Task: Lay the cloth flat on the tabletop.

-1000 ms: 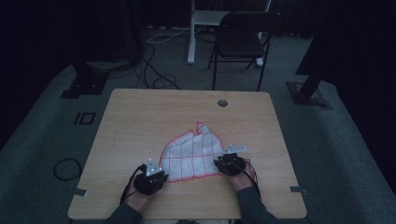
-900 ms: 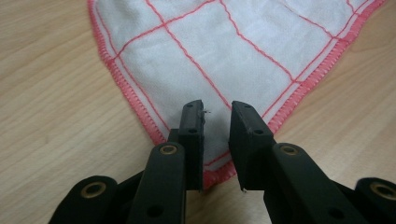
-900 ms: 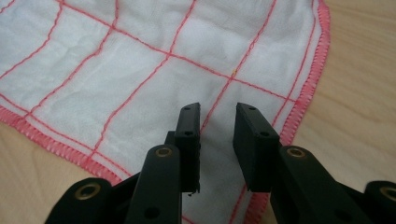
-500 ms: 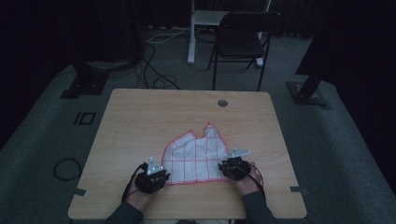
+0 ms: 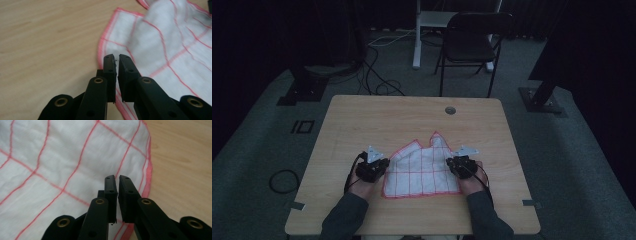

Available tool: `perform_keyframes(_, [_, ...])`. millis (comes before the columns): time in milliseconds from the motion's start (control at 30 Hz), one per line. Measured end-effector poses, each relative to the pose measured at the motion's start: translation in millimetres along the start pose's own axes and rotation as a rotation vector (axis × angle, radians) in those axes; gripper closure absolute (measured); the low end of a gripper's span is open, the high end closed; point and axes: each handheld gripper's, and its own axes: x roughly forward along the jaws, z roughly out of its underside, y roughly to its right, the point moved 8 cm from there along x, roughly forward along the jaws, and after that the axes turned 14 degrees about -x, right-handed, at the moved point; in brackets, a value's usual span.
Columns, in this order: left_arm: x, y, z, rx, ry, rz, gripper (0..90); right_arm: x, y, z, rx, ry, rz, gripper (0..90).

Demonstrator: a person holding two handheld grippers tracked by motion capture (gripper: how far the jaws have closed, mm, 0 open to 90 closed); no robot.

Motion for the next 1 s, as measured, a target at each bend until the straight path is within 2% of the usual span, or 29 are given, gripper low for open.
perform_keyframes(100, [5.5, -1.8, -5.7, 0.013, 0.002, -0.010, 83.7, 4.8, 5.6, -2.2, 0.009, -0.007, 0.007, 85.2])
perform_keyframes(200, [21.2, -1.8, -15.3, 0.016, -0.004, -0.007, 83.6, 10.8, 10.7, -5.0, 0.014, -0.007, 0.013, 84.5])
perform_keyframes(267, [25.8, -1.3, -17.0, 0.014, -0.006, -0.006, 83.7, 12.9, 12.5, -5.3, 0.017, -0.008, 0.011, 84.4])
perform_keyframes(300, [35.2, 0.2, -19.2, 0.015, -0.015, -0.005, 83.7, 17.3, 15.9, -5.9, 0.028, -0.014, 0.011, 84.5])
perform_keyframes(333, [35.2, 0.2, -19.2, 0.015, -0.015, -0.005, 83.6, 18.4, 16.7, -6.0, 0.026, -0.017, 0.011, 84.5])
perform_keyframes(400, [48.6, 0.9, -19.2, 0.019, -0.042, -0.012, 82.5, 21.6, 17.9, -5.9, 0.028, -0.028, 0.010, 84.4])
perform_keyframes(467, [48.6, 0.9, -19.2, 0.019, -0.042, -0.012, 82.3, 23.2, 18.4, -5.7, 0.027, -0.032, 0.008, 84.4])
perform_keyframes(500, [57.2, 1.1, -16.4, 0.023, -0.063, -0.013, 81.2, 25.7, 19.0, -4.7, 0.026, -0.041, 0.005, 83.9])
perform_keyframes(600, [62.0, -1.3, -10.4, 0.025, -0.085, -0.015, 80.0, 28.8, 19.4, -2.2, 0.028, -0.055, -0.003, 83.2])
perform_keyframes(700, [61.8, -4.3, -9.1, 0.008, -0.076, 0.000, 78.2, 30.5, 19.5, 0.4, 0.038, -0.062, -0.009, 83.1])
perform_keyframes(833, [61.9, -7.3, -9.6, -0.002, -0.080, -0.013, 73.0, 30.1, 20.0, 1.4, 0.037, -0.063, -0.015, 81.7])
perform_keyframes(1000, [60.1, -13.0, -8.7, -0.030, -0.074, -0.018, 72.1, 28.5, 20.5, 2.9, 0.047, -0.068, -0.025, 80.1])
